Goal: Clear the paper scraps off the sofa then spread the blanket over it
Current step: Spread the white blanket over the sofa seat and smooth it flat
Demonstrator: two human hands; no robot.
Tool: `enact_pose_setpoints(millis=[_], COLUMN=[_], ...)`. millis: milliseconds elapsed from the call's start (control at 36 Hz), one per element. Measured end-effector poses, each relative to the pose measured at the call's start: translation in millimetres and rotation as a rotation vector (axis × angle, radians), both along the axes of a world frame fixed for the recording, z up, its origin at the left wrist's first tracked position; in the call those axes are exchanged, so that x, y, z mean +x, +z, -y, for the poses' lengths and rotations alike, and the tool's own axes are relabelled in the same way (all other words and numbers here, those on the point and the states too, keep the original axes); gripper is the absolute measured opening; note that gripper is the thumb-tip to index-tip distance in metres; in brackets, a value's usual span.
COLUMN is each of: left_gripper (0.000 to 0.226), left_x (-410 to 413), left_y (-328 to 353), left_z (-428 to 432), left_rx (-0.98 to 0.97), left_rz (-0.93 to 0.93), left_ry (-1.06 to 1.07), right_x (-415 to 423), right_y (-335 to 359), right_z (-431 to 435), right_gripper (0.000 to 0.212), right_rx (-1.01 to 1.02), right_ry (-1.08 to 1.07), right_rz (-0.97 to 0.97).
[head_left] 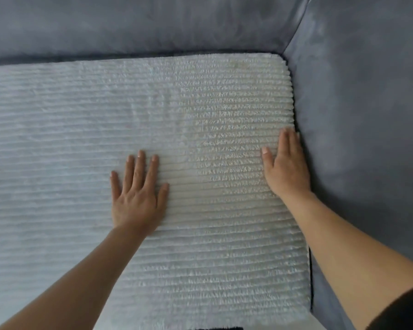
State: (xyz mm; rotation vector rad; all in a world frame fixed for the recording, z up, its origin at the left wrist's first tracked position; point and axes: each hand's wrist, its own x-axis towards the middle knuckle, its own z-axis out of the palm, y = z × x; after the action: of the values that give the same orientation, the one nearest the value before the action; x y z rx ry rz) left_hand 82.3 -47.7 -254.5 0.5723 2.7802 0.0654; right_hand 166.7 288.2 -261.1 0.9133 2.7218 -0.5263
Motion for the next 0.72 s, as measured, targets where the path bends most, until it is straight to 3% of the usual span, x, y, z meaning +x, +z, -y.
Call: enact_pose_setpoints(millis=[83,194,306,445,528,722], left_gripper=[0.064,0.066,0.058,0.062,0.071,0.088], left_x=[11.3,40.2,86.4,112.5,125.4,172.0], left_y=[9.4,21.6,15.7,1.8,-0.5,-6.3], left_z=[3.9,-14.5,-42.6,-41.2,-23.7,29.3], left_rx=[0.025,0.14,0.214,0.149,0.137,0.048], left_rz=[0.051,0.064,0.119,0.068,0.046,0.046], left_ry=[0.05,0.023,-0.076,-0.053,-0.081,-0.19], right_x=[-2.0,6.6,40.5,80.9,102.2,125.1], right_y=[17.7,32.6,16.0,-2.4,-7.4,0.4], right_z=[23.6,100.4,159.8,130.6,95.8,59.3], right_gripper=[0.069,0.067,0.06,0.072,0.077,0.076], right_rx=[0.035,0.01,-0.059,0.055,0.09,0.014], right_ry=[-0.058,0.192,0.389,0.361,0.238,-0.025], right_rz=[-0.088,-0.234,-0.192,-0.128,-0.079,-0.077])
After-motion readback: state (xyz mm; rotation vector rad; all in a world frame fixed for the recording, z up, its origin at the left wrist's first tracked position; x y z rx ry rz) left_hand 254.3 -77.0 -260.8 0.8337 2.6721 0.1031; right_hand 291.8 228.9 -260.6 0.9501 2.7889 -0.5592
